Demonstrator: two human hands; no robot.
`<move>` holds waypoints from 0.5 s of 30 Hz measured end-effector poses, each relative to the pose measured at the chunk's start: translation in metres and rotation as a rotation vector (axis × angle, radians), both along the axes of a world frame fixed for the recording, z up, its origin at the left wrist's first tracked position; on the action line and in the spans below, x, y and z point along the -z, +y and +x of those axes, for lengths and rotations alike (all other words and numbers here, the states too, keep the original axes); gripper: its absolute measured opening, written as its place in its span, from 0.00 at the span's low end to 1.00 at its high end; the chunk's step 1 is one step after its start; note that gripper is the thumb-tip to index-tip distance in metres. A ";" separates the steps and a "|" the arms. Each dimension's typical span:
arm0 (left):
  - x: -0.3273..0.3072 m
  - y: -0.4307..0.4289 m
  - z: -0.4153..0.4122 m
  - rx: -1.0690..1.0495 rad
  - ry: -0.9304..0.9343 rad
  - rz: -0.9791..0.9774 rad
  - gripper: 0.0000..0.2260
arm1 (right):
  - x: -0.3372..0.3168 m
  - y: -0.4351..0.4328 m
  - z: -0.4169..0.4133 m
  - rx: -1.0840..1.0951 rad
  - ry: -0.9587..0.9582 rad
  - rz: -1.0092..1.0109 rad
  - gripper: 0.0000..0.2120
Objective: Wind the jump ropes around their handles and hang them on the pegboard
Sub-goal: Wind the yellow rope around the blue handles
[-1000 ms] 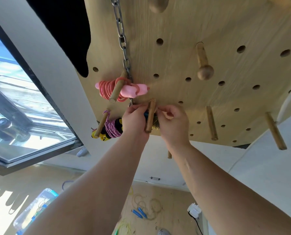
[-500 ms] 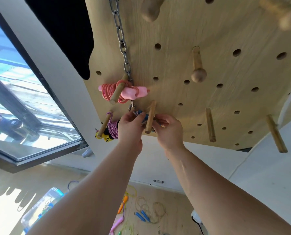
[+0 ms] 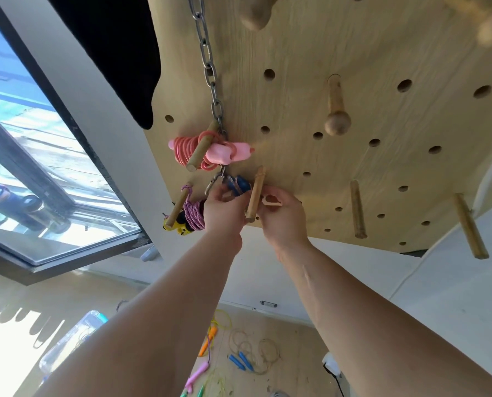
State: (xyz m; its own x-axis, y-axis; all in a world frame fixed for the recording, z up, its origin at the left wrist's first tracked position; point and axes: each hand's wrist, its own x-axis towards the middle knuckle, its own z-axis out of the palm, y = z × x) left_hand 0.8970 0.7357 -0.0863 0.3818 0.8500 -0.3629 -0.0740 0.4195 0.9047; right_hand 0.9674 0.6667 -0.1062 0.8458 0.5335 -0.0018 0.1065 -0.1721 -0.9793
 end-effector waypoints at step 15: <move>0.015 -0.017 -0.017 -0.019 0.007 -0.053 0.15 | 0.006 -0.041 0.002 -0.102 0.019 -0.030 0.12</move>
State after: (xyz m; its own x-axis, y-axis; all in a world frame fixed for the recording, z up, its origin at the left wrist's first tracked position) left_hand 0.8797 0.7189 -0.1012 0.3626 0.8368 -0.4102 -0.0762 0.4653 0.8818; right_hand 0.9690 0.6259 -0.1125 0.7870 0.6160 -0.0343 0.1066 -0.1906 -0.9759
